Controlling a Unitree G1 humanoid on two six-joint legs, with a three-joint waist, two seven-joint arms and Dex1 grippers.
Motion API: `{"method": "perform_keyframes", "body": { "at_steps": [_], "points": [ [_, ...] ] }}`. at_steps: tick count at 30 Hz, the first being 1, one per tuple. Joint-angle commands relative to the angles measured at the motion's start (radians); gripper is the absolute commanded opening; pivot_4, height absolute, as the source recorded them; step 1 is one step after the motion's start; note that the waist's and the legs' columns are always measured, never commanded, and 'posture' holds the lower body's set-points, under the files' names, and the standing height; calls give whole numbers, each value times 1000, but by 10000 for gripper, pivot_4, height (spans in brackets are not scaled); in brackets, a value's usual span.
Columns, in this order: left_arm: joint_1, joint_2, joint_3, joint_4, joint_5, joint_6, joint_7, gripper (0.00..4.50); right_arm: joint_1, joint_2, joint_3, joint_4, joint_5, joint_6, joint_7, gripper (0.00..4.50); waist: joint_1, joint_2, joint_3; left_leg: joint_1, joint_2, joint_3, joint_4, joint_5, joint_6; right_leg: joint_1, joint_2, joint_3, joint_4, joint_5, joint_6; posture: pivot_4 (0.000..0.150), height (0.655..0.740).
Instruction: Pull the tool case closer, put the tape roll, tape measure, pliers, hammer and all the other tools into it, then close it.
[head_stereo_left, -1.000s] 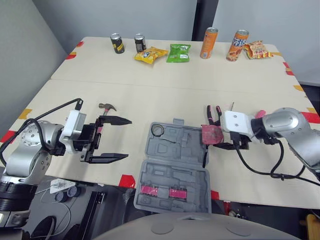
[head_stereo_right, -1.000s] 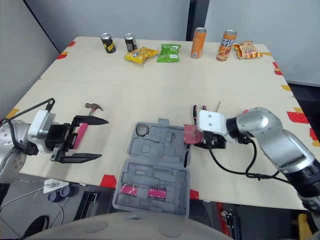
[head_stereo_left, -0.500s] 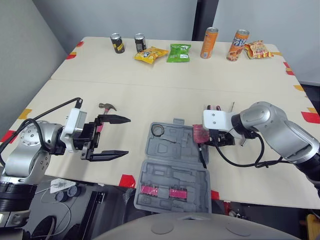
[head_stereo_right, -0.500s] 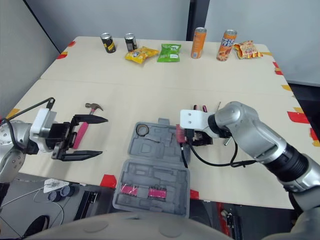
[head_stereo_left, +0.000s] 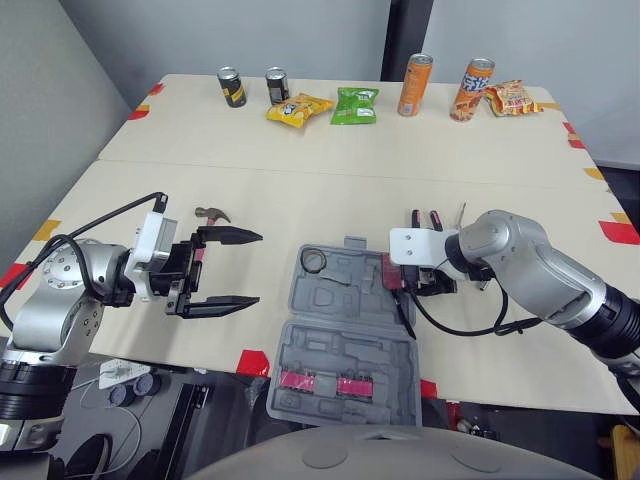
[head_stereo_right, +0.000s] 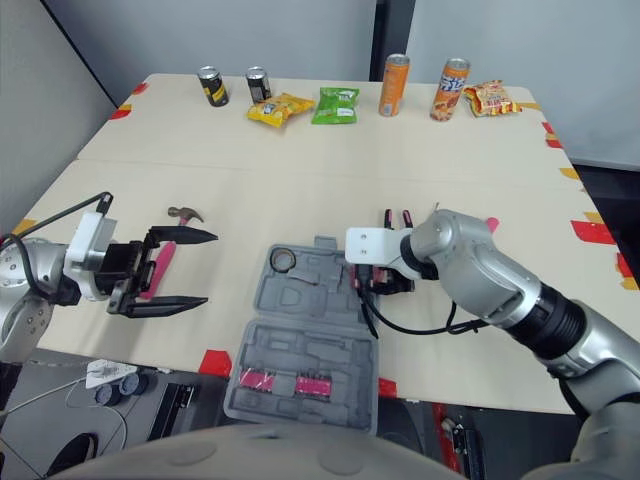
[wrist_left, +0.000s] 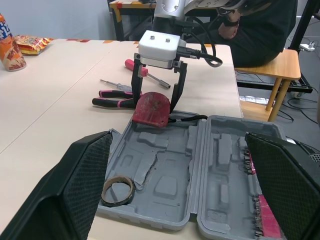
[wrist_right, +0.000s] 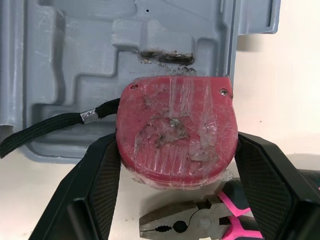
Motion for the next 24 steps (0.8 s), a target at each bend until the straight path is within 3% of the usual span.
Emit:
{"method": "perform_keyframes", "body": {
  "at_steps": [1,9,24],
  "points": [
    [-6,2,17,-32,2,2,-3,45000,-7,17,13,-14,-19,8,-7,29418,0,0,0,0,0,0,0,0,0,0,0,0,0,0,0,1500,7400],
    [-10,-2,15,-34,3,6,1,45000,-17,52,40,11,-32,1,1,29418,0,-1,0,10,1,10,-2,-1,-2,0,1,10,2,0,0,1500,7400],
    [-3,-14,17,-44,9,10,7,45000,-22,102,35,89,-57,-42,-10,29418,-4,-1,0,12,3,13,-3,-1,-3,0,1,13,2,0,0,1500,7400]
  ]
}}
